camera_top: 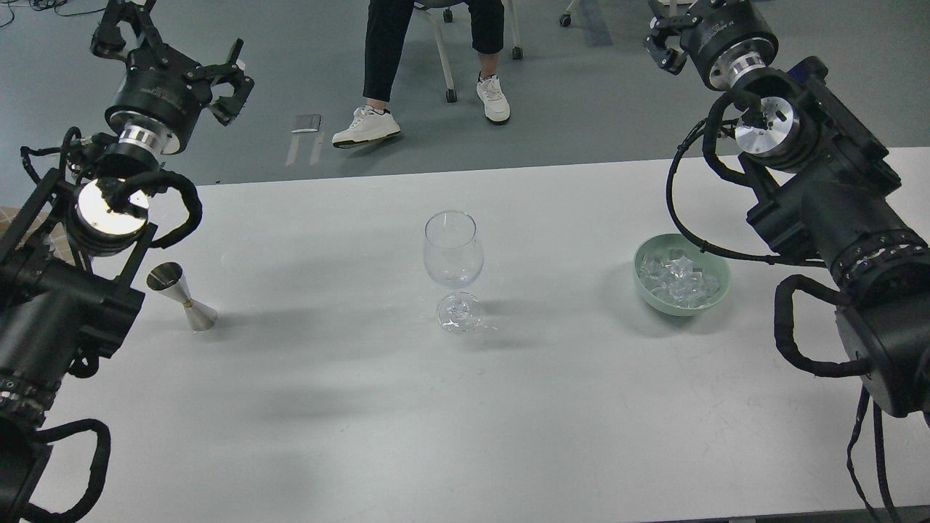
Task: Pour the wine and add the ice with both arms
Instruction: 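Lower the left gripper toward the small metal cup on the table, then grasp the small metal cup with the left gripper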
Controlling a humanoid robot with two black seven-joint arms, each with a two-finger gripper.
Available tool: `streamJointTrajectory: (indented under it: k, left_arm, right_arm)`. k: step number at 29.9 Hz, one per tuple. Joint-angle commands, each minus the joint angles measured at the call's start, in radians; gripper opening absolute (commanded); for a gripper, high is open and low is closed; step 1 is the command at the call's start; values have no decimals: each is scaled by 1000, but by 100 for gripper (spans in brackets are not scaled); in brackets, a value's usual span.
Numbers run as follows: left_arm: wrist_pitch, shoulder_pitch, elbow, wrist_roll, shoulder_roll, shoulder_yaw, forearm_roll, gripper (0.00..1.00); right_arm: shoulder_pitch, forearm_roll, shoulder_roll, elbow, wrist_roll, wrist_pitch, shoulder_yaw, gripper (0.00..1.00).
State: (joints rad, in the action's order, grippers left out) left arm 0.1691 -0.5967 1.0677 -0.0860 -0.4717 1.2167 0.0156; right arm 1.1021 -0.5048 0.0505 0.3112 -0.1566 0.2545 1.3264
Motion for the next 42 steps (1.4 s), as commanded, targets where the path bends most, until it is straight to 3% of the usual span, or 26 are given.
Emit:
streamJointTrajectory:
  k: [1, 5, 6, 10, 17, 21, 27, 30, 35, 42]
  left_arm:
    - [-46, 153, 145, 31, -33, 95, 56, 98]
    - [-77, 395, 350, 72, -25, 255, 67, 98]
    - [-77, 396, 351, 72, -25, 256, 67, 98]
    - [-75, 668, 587, 71, 13, 381, 66, 97]
    - [-124, 891, 620, 74, 146, 477, 66, 87]
    - [-164, 933, 620, 80, 154, 477, 66, 78]
    - [-155, 936, 607, 98, 182, 466, 66, 75]
    - [-125, 933, 583, 98, 214, 466, 53, 67]
    - [-125, 919, 532, 89, 243, 464, 52, 67]
    - [-96, 858, 362, 98, 266, 460, 53, 66]
  right_arm:
    - [-19, 0, 2, 2, 0, -1, 0, 100]
    - [-44, 0, 3, 2, 0, -4, 0, 100]
    - [-44, 0, 3, 2, 0, -4, 0, 100]
    - [-53, 0, 5, 2, -1, -8, 2, 100]
    - [-74, 0, 15, 3, -9, -12, 4, 100]
    - [-96, 2, 17, 9, -9, -14, 2, 100]
    - [-117, 0, 17, 19, -9, -15, 2, 100]
    - [-117, 0, 18, 19, -9, -15, 2, 100]
    - [-117, 0, 31, 19, -9, -15, 2, 100]
    - [-123, 0, 32, 19, -9, -27, 0, 100]
